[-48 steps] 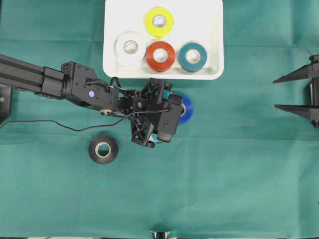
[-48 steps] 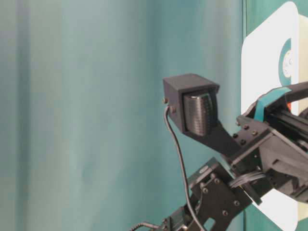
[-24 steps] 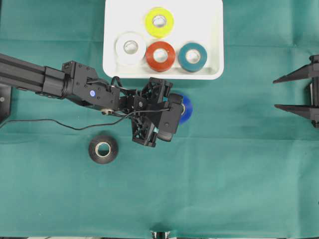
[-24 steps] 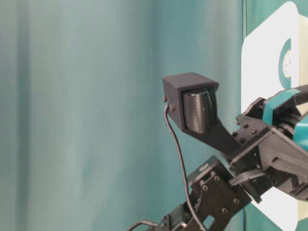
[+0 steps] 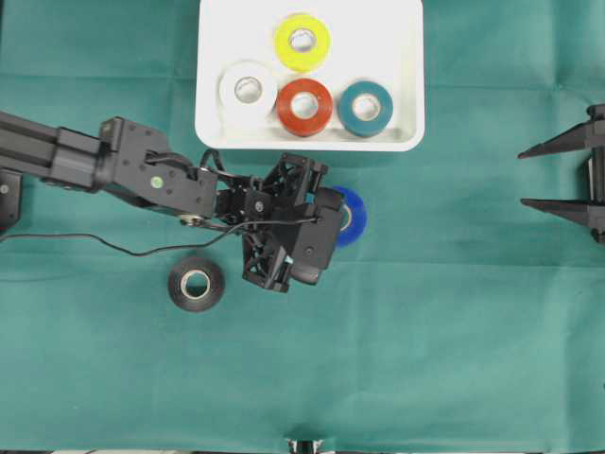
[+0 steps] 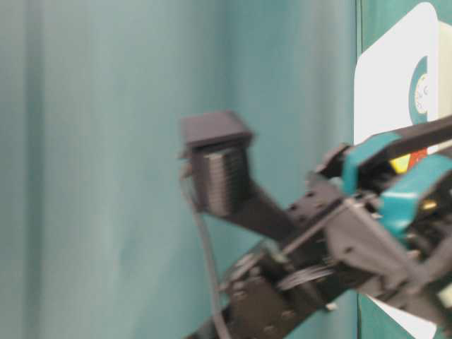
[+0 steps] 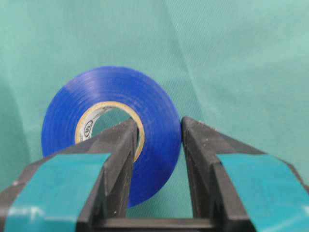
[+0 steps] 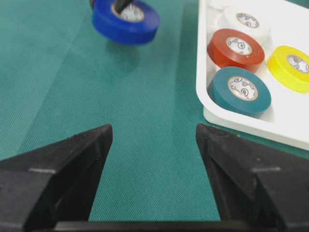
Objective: Put the tape into the white case with the left arm.
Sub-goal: 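Lower the left gripper onto the blue roll's rim and close, then lift the blue roll and carry it into the tray above teal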
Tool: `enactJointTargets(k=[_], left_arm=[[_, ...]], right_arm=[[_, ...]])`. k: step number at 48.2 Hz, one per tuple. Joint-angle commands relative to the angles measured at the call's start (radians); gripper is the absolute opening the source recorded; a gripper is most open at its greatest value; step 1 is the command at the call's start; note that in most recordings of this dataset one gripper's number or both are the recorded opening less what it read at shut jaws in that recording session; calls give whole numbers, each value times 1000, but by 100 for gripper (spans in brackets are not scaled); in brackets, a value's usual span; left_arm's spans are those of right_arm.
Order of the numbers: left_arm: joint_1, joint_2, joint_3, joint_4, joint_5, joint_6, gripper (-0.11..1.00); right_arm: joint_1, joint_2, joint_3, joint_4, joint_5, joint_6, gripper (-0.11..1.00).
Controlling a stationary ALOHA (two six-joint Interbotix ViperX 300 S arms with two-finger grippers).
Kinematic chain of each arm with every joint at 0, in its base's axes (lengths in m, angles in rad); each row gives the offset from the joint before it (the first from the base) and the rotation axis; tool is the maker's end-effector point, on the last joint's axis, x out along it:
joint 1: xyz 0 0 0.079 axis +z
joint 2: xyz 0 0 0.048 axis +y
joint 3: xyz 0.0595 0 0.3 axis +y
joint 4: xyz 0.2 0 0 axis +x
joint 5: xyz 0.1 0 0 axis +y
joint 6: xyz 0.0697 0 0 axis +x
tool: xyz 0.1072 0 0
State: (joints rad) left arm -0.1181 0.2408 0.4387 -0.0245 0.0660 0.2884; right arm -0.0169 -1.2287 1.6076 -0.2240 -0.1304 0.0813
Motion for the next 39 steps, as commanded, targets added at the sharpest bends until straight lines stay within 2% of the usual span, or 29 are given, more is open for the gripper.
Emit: enactJointTargets(k=[1, 16, 39], left_arm=[[-2, -64, -18, -3, 17, -2, 27], [15, -83, -31, 2, 48, 9, 27], [170, -61, -87, 5, 48, 14, 27]], right_arm=[[-2, 6, -11, -2, -5, 2, 97], [0, 6, -9, -2, -5, 2, 97], [-2, 8, -9, -2, -5, 2, 97]])
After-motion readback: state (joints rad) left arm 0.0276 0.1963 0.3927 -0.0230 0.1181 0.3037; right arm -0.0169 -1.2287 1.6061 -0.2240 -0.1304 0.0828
